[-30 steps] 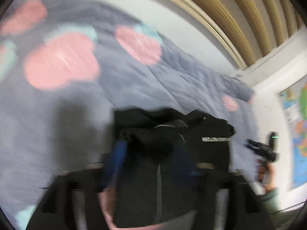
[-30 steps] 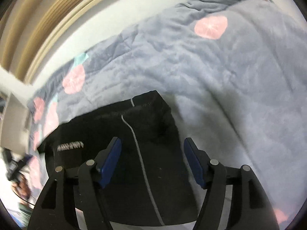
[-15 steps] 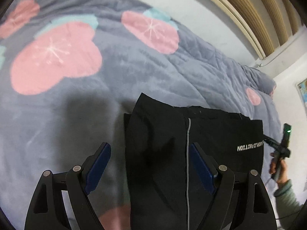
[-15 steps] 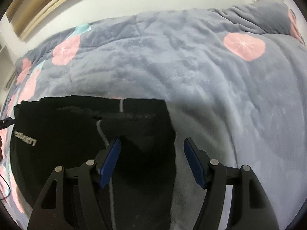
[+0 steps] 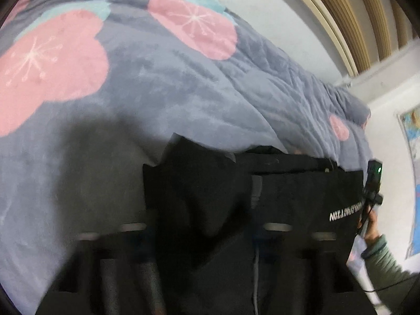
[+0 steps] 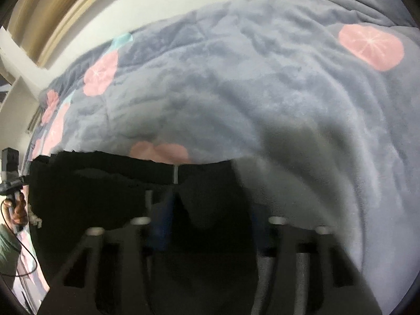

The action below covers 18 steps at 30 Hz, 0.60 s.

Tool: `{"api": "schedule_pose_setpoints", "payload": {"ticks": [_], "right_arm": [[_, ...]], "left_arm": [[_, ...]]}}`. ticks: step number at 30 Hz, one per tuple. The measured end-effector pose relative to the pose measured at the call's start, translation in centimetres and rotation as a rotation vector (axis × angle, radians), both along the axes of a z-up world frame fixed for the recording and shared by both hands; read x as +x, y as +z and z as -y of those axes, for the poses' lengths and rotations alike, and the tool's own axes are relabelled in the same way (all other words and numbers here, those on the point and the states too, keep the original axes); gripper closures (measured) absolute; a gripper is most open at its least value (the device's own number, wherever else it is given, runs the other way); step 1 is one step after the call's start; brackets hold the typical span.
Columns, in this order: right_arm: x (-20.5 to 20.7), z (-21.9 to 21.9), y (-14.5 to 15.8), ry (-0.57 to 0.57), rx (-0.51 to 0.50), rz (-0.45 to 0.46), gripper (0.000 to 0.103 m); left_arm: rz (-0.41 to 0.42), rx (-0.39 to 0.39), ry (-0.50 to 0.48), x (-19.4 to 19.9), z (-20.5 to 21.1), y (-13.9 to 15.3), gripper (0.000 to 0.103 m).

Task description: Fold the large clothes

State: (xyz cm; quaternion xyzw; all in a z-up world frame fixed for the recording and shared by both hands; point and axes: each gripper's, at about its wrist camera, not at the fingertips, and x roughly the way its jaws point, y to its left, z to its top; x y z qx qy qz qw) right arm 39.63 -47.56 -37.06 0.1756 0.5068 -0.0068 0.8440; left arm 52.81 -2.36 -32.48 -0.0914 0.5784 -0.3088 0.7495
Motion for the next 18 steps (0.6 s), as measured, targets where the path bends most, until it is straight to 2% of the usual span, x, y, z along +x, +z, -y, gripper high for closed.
{"api": "schedule_pose_setpoints", "payload": {"ticks": [1, 2, 5, 8, 10, 12, 14, 16, 18], "right_arm": [[-0.4, -0.2, 0.3, -0.005, -0.027, 0.007, 0.073], [-1.2, -0.6, 1.1, -0.012, -0.061, 0.026, 0.077], [-3.3, -1.1, 3.8, -0.051, -0.144, 0.07, 0.08], [-4.4, -2.0, 8.1, -0.056, -0.275, 0.151, 0.082], [-3.6, -2.5, 10.5, -0.065, -0.362, 0.19, 0.082], [-2.0, -2.5, 11.2, -0.08, -0.41, 0.193, 0.082], [0.3, -2.3, 10.4, -0.098, -0.444, 0.173, 0.082], [3.1, -1.9, 7.3, -0.103, -0.448, 0.095, 0.082], [5.2, -1.3, 3.3, -0.1, -0.433, -0.003, 0.082]], "left_arm": [[0.016, 0.006, -0.005, -0.3, 0.2, 0.3, 0.09], [0.075, 0.022, -0.009, -1.1, 0.4, 1.3, 0.091], [0.159, 0.019, 0.008, -2.8, -0.1, 3.8, 0.093], [0.233, -0.049, 0.05, -3.8, -1.5, 8.0, 0.094], [0.279, -0.062, 0.063, -3.5, -1.3, 10.1, 0.093], [0.324, -0.054, 0.083, -2.4, -0.2, 11.6, 0.093], [0.327, -0.032, 0.107, -0.6, 0.9, 11.3, 0.093], [0.286, 0.005, 0.138, 1.3, 1.8, 9.5, 0.093], [0.216, 0.102, 0.157, 3.3, 3.1, 5.5, 0.093]]}}
